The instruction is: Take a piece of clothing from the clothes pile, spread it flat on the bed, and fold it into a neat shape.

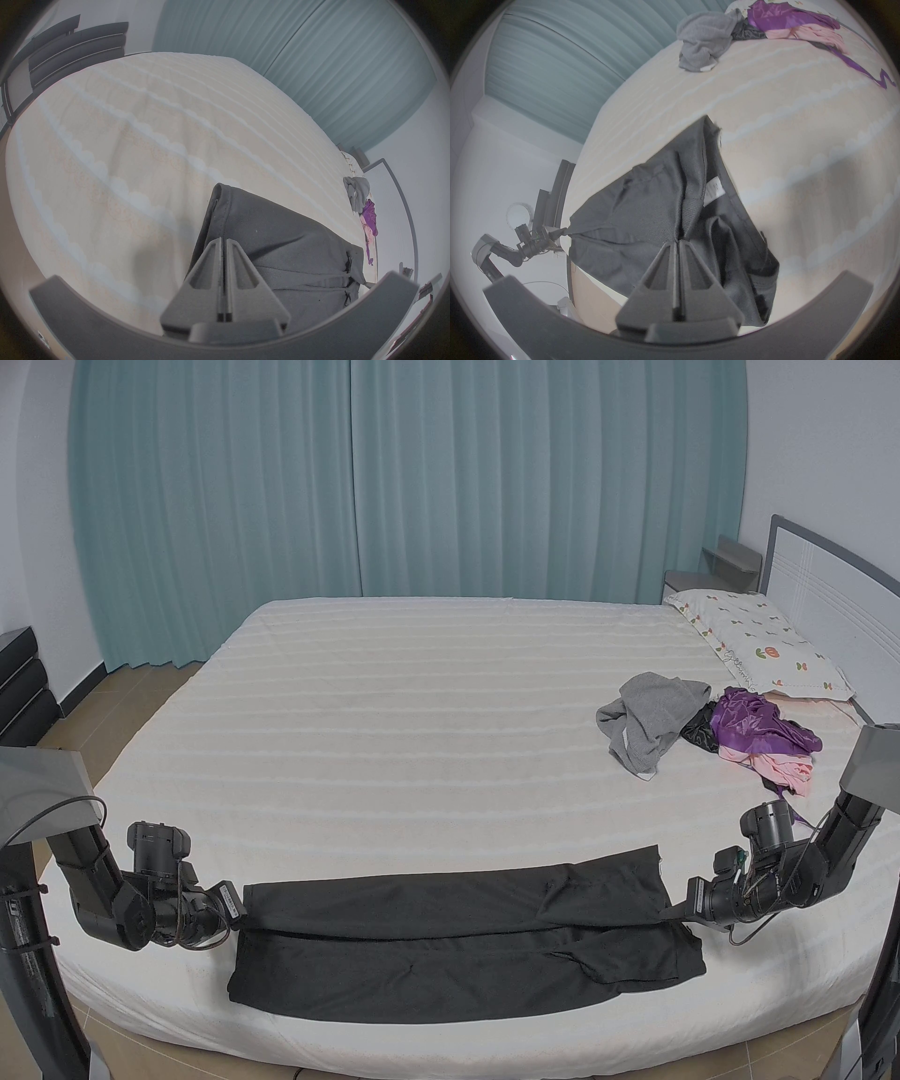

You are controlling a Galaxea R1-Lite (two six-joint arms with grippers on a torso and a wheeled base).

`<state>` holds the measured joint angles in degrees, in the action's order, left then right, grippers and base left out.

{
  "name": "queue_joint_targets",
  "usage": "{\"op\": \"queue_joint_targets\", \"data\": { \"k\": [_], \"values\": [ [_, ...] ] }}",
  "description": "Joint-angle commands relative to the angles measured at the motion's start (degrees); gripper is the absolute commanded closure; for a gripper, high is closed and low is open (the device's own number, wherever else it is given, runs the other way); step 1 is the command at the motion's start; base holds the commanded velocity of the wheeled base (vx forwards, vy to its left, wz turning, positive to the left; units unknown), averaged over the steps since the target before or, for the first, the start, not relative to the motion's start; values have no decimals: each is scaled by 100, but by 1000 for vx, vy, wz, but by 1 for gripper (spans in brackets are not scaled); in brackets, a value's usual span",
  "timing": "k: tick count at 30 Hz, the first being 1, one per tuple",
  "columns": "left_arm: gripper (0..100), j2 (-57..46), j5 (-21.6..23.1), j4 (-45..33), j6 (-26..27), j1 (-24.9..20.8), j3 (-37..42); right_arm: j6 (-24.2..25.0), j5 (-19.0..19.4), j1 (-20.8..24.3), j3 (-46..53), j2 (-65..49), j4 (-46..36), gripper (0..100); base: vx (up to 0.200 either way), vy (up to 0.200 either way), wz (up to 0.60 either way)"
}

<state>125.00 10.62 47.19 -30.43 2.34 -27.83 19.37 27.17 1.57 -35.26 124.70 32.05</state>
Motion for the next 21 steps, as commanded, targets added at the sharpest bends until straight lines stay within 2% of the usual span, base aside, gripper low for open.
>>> {"op": "queue_joint_targets", "data": {
  "k": [1, 4, 5, 6, 7, 15, 21],
  "values": [
    [100, 130, -7, 1, 2, 3, 15, -109, -10, 1, -43, 134, -32, 100, 0, 0, 0],
    [100, 182, -7, 10, 2, -14, 6, -118, -72, 10, -96, 169, -41, 100, 0, 0, 0],
    [100, 200, 2, 10, 2, -41, 6, -118, -142, 36, -131, 186, -32, 0, 0, 0, 0],
    [100, 200, 2, 10, 2, -49, 6, -118, -195, 54, -166, 213, -6, 0, 0, 0, 0],
    [0, 200, 2, 18, -7, -49, -3, -118, -212, 71, -201, 239, 12, 0, 0, 0, 0],
    [0, 182, 2, 18, -69, -23, -82, 40, -142, 106, -658, 125, 29, 0, 0, 0, 0],
    [0, 191, 28, 27, -104, 91, -152, 93, -151, 326, -887, 222, 47, 0, 0, 0, 0]
  ]
}}
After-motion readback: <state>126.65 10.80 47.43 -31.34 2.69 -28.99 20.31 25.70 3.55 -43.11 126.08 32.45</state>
